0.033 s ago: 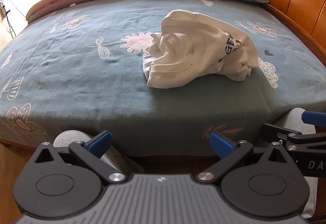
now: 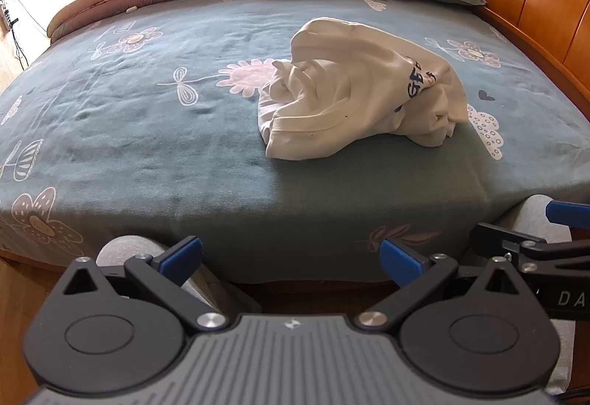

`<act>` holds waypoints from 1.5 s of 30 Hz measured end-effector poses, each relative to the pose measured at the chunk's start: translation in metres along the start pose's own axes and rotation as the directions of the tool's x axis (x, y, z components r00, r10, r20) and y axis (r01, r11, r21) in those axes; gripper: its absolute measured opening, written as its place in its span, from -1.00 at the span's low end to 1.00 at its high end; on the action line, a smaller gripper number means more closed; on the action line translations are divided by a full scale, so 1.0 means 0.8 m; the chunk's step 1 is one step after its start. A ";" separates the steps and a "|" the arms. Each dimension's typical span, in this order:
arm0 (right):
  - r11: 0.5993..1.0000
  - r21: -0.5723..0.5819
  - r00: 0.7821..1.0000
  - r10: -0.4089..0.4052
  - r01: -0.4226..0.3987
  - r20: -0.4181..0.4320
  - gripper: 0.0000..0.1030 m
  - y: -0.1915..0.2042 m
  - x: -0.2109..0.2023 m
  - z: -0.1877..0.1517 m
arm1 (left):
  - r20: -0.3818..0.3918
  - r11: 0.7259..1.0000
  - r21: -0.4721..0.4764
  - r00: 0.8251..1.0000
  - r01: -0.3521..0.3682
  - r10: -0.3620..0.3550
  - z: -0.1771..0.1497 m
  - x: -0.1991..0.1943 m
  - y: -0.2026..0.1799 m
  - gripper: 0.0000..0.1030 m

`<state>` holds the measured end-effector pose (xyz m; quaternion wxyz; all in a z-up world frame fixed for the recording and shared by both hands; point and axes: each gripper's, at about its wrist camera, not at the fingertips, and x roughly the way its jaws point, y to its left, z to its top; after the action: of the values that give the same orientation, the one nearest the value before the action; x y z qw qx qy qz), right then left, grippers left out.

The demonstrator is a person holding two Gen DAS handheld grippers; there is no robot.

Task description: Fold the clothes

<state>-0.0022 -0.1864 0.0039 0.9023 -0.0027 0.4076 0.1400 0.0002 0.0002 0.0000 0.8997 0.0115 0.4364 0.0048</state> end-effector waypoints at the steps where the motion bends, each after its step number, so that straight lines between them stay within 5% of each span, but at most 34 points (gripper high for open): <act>1: 1.000 0.000 1.000 0.000 0.000 0.000 1.00 0.000 0.000 0.000 | 0.000 1.000 0.000 1.000 0.000 0.000 0.000 0.000 0.000 0.99; 45: 1.000 0.004 1.000 0.014 -0.014 -0.005 1.00 -0.001 0.004 0.007 | -0.008 1.000 0.000 1.000 0.010 -0.010 0.003 0.005 -0.002 0.99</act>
<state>0.0039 -0.1855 0.0055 0.9004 0.0015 0.4101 0.1455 0.0046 -0.0010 -0.0014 0.8979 0.0090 0.4401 0.0002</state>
